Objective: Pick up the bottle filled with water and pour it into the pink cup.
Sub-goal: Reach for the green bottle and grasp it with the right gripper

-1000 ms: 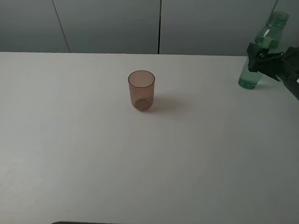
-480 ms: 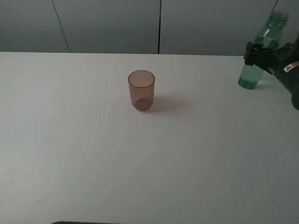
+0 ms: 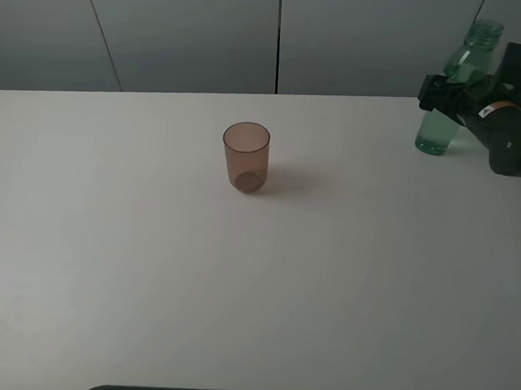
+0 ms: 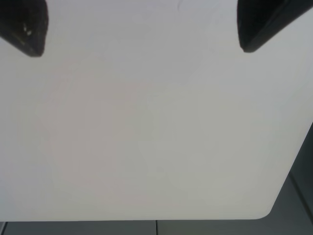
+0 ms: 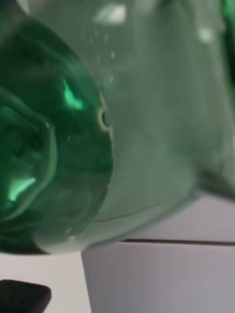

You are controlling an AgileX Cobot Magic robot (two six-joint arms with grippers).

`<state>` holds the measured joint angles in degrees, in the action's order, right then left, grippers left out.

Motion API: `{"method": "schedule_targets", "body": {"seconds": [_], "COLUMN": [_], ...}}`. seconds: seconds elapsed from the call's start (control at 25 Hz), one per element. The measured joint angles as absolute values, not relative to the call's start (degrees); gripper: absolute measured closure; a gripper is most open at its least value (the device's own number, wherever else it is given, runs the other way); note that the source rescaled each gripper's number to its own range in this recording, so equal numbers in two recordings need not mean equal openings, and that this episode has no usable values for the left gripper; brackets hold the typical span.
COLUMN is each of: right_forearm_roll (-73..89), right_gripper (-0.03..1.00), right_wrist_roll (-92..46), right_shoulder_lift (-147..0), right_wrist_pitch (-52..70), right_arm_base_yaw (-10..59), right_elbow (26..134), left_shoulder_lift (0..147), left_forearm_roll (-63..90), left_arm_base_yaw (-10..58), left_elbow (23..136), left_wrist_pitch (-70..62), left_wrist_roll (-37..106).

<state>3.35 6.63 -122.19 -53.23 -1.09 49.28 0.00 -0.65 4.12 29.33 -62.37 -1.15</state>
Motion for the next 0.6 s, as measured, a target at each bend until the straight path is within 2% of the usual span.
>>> {"method": "schedule_targets", "body": {"seconds": [0.36,0.4,0.44,0.48,0.52,0.56,0.6], "right_forearm_roll": [4.2,4.2,4.2,4.2,4.0,4.2,4.4], "right_gripper": [-0.03,0.01,0.16,0.39,0.75,0.95,0.97], "right_wrist_roll": [6.5,6.5,6.2,5.8,5.7,5.2,5.3], "right_shoulder_lift": [-124.2,-124.2,-124.2,-124.2,-124.2,-124.2,-124.2], "right_wrist_pitch": [-49.5,-49.5,-49.4,-49.4,-49.4,-49.1,-49.1], "right_arm_base_yaw": [-1.1,-1.1,-1.1,-1.1,-1.1,-1.1,-1.1], "right_elbow": [52.5,52.4,52.4,52.4,52.4,52.6,52.6], "left_shoulder_lift": [0.0,0.0,0.0,0.0,0.0,0.0,0.0], "left_forearm_roll": [-0.6,-0.6,-0.6,-0.6,-0.6,-0.6,-0.6], "left_arm_base_yaw": [4.1,4.1,4.1,4.1,4.1,4.1,4.1], "left_elbow": [29.3,29.3,29.3,29.3,29.3,29.3,29.3], "left_wrist_pitch": [-62.4,-62.4,-62.4,-62.4,-62.4,-62.4,-62.4], "left_wrist_roll": [-1.1,-1.1,-1.1,-1.1,-1.1,-1.1,-1.1]}}
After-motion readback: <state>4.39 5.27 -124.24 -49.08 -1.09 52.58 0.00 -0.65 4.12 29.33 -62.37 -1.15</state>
